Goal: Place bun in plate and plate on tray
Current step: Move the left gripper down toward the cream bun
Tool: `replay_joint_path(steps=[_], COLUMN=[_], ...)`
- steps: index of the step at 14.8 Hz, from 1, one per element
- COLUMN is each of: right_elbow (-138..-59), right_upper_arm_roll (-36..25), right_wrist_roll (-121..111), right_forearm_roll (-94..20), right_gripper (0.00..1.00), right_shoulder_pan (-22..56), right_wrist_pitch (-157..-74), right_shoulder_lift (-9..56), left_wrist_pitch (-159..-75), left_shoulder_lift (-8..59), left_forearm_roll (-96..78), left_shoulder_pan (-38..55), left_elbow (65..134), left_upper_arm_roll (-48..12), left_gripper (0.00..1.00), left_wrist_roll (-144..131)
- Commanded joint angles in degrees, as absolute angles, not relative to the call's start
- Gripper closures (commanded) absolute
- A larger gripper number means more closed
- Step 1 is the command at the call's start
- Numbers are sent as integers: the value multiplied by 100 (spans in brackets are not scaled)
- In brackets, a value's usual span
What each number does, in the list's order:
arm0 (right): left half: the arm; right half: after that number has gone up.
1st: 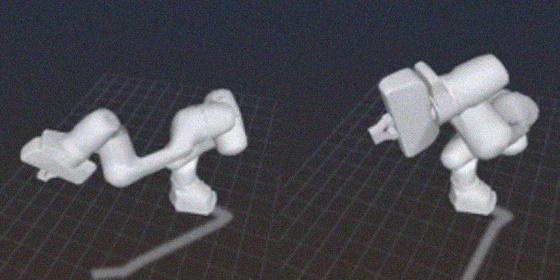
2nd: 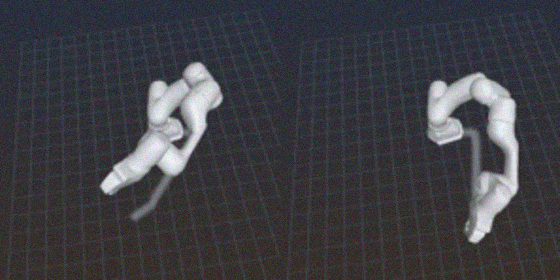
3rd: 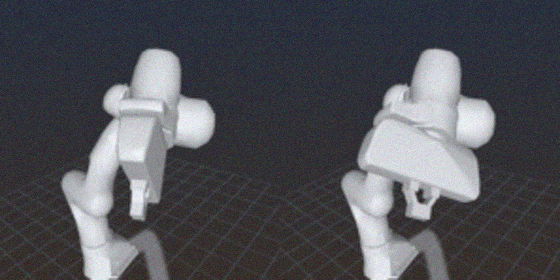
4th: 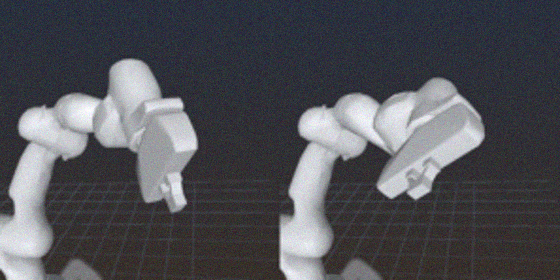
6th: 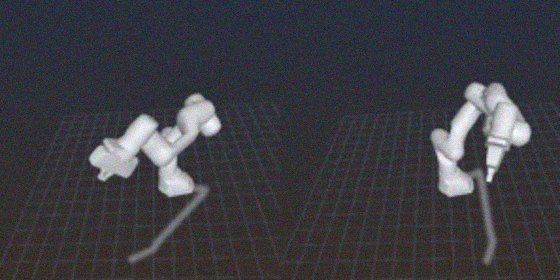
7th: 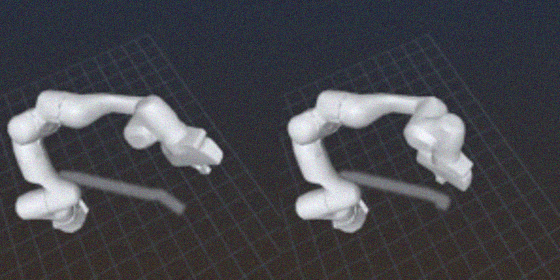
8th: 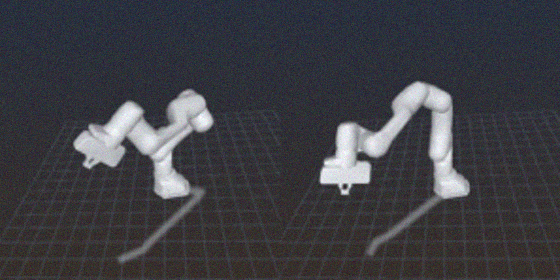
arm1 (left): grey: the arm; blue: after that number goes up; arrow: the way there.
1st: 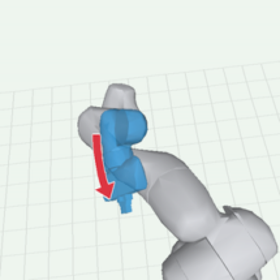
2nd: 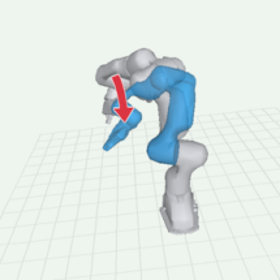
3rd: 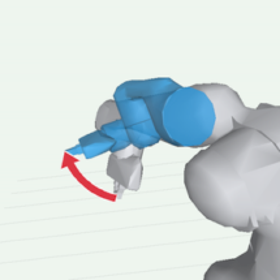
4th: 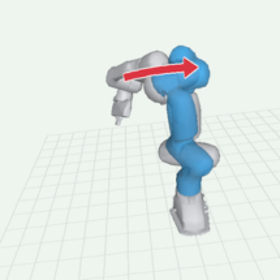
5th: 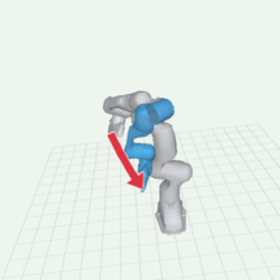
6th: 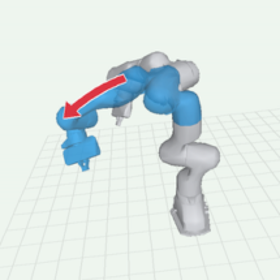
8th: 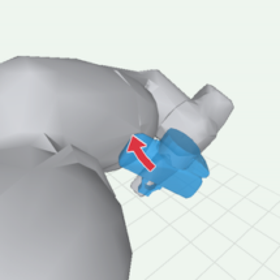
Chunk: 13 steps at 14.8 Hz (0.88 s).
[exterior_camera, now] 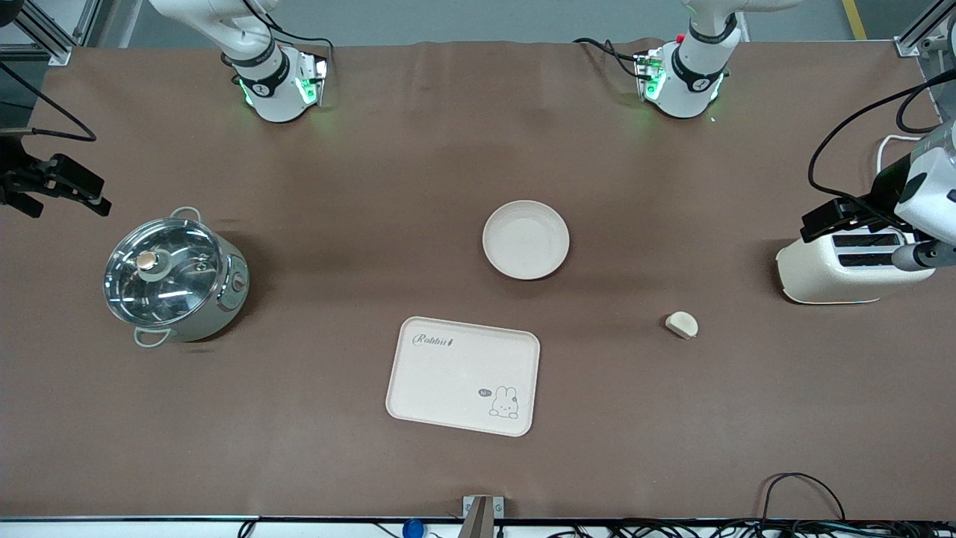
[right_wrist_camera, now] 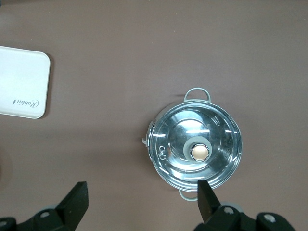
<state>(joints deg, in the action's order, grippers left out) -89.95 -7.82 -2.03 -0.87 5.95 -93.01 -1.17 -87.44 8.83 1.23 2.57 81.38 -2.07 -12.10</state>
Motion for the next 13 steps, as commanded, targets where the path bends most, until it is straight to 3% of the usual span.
replay_joint_path(steps=[1, 6, 10, 13], right_elbow=[-9070, -9070, -9035, -9044], right_upper_arm_roll=[-809, -809, -800, -809], right_wrist_roll=[-105, -105, -114, -106], right_forearm_roll=[26, 26, 9, 0], right_gripper=[0, 0, 0, 0], right_shoulder_pan=[686, 677, 694, 712], right_wrist_pitch=[-9325, -9325, -9492, -9466], right_shoulder_lift=[-193, -193, -185, -185], left_wrist_pitch=[-8648, -8701, -9586, -10429], left_shoulder_lift=[958, 1089, 1949, 2144], left_forearm_roll=[237, 202, 246, 246], left_shoulder_pan=[229, 351, 589, 615], left_elbow=[7972, 8024, 8252, 8909], left_upper_arm_roll=[-229, -272, -352, -352], left_gripper=[0, 0, 0, 0], left_wrist_roll=[-1178, -1266, -1871, -2047])
